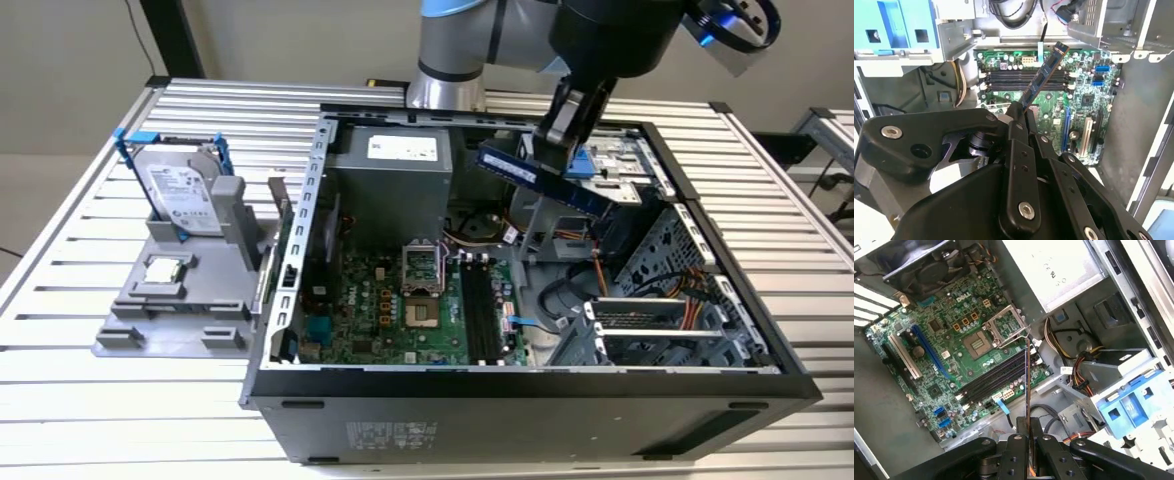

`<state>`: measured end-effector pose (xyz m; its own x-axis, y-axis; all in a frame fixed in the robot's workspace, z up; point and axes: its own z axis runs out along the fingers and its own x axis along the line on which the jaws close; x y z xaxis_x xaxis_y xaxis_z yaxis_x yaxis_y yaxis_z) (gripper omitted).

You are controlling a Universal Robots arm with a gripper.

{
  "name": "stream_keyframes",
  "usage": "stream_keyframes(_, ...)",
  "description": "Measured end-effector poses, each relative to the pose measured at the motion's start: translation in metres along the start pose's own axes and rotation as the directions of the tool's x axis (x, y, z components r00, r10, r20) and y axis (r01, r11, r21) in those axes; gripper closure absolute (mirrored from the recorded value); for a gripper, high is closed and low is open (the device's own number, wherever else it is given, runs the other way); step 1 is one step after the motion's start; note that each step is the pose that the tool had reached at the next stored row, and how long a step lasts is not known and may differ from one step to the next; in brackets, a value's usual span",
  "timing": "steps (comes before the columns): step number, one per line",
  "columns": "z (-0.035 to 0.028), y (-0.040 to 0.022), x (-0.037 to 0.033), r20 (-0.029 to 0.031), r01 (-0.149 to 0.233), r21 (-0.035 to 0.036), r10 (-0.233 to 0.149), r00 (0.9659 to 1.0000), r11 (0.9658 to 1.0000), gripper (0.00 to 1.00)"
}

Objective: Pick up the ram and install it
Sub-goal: 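Insert the ram into the slot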

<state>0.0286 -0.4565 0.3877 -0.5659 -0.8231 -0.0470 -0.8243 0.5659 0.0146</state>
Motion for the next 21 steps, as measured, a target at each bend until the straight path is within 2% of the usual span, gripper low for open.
stream_keyframes(6, 0.0000, 0.0000, 0.0000, 0.0011, -0.064, 0.0029, 0.064, 0.9980, 0.9980, 1.00)
stream_keyframes(12, 0.0000, 0.0000, 0.0000, 0.0023, -0.125, 0.0058, 0.125, 0.9921, 0.9921, 1.00)
stream_keyframes(16, 0.0000, 0.0000, 0.0001, 0.0031, -0.167, 0.0077, 0.167, 0.9859, 0.9859, 1.00)
stream_keyframes(21, 0.0000, -0.0001, 0.0001, 0.0045, -0.225, 0.0102, 0.225, 0.9745, 0.9744, 1.00)
